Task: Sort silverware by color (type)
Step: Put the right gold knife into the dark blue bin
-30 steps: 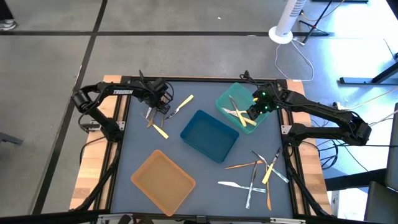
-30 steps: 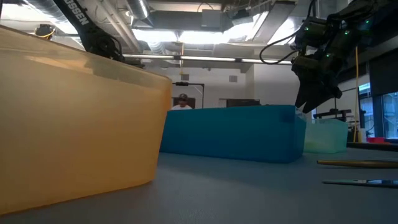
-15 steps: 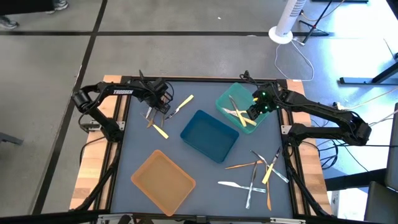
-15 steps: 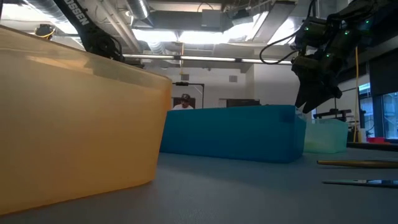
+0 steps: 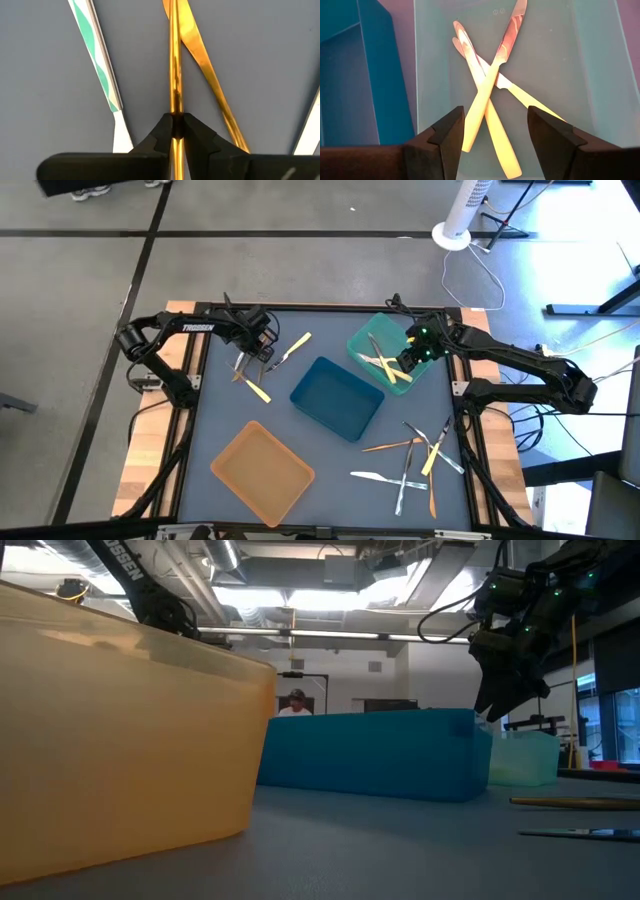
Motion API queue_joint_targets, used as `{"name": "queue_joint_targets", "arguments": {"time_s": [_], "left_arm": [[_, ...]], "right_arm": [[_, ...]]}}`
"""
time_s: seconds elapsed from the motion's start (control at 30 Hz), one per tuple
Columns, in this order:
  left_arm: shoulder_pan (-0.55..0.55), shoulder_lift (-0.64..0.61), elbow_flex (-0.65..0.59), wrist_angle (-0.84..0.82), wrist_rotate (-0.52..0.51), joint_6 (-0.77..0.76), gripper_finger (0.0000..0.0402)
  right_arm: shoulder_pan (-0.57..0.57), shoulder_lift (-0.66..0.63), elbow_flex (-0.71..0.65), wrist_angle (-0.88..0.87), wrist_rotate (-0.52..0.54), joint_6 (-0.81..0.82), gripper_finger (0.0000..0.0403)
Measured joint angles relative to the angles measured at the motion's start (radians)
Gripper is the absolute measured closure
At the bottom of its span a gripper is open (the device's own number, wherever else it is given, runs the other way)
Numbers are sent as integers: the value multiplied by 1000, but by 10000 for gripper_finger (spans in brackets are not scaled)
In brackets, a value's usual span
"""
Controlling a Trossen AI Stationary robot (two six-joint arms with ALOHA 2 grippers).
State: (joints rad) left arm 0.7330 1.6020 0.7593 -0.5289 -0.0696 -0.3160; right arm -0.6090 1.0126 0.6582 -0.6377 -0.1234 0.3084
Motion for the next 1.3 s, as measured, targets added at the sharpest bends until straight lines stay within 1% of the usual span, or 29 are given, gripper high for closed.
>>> {"name": "queue_joint_targets", "arguments": {"time_s": [0.23, 0.4, 0.7, 0.93, 1.3], "left_arm": [[0, 2, 15, -14, 0, 0, 379], [0, 8, 60, -44, 2, 1, 379], [0, 5, 148, -50, 6, 4, 379], [0, 3, 235, -94, 5, 12, 379], [-23, 2, 399, -92, 12, 16, 379]], "right_arm": [[0, 0, 0, 0, 0, 0, 198], [0, 0, 0, 0, 0, 0, 198], [0, 0, 0, 0, 0, 0, 198], [0, 0, 0, 0, 0, 0, 198], [0, 0, 0, 0, 0, 0, 198]]}}
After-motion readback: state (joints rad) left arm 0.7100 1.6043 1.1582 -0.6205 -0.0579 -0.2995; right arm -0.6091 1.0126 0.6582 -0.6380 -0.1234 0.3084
